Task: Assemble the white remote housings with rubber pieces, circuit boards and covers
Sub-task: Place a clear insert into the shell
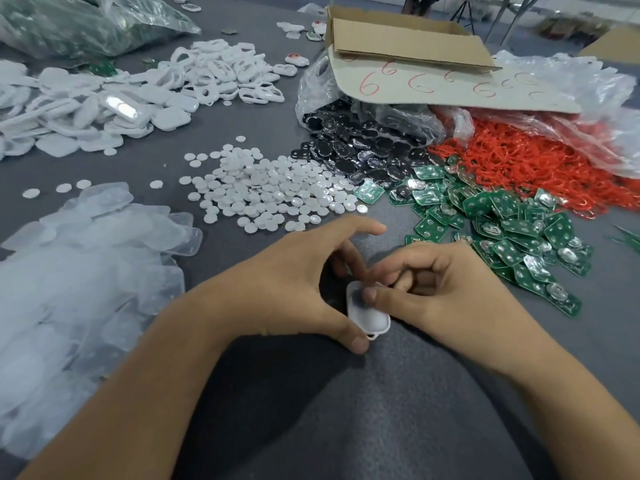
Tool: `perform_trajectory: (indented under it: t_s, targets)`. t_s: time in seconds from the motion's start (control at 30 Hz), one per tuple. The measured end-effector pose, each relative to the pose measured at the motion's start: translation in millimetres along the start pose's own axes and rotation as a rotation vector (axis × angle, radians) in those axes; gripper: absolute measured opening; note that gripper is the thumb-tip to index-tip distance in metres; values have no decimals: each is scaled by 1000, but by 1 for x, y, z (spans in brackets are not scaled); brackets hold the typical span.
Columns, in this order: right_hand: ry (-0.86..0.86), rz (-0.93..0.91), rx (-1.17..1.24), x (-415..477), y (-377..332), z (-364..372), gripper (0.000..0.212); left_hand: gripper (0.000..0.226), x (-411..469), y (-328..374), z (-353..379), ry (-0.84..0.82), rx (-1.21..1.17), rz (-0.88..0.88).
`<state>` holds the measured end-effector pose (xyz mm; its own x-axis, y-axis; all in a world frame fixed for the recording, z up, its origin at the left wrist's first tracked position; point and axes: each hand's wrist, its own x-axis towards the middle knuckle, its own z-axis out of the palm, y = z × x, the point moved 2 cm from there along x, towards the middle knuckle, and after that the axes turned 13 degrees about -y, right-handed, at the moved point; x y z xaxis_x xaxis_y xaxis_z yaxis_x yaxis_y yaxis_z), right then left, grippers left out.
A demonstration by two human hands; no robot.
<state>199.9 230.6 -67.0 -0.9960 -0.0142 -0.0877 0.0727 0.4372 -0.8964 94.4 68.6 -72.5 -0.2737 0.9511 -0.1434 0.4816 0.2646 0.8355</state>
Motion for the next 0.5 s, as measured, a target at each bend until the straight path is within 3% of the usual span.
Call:
perform_trajectory:
  t_s: [0.33,0.5]
  targets:
    - [-39,-51,-410,-8,-13,-2,15,102,1,-1,-1,5,19,-9]
    - [-5,-65,-479,-9,-15,-1,19,98,1,1,0,-4,15,-20]
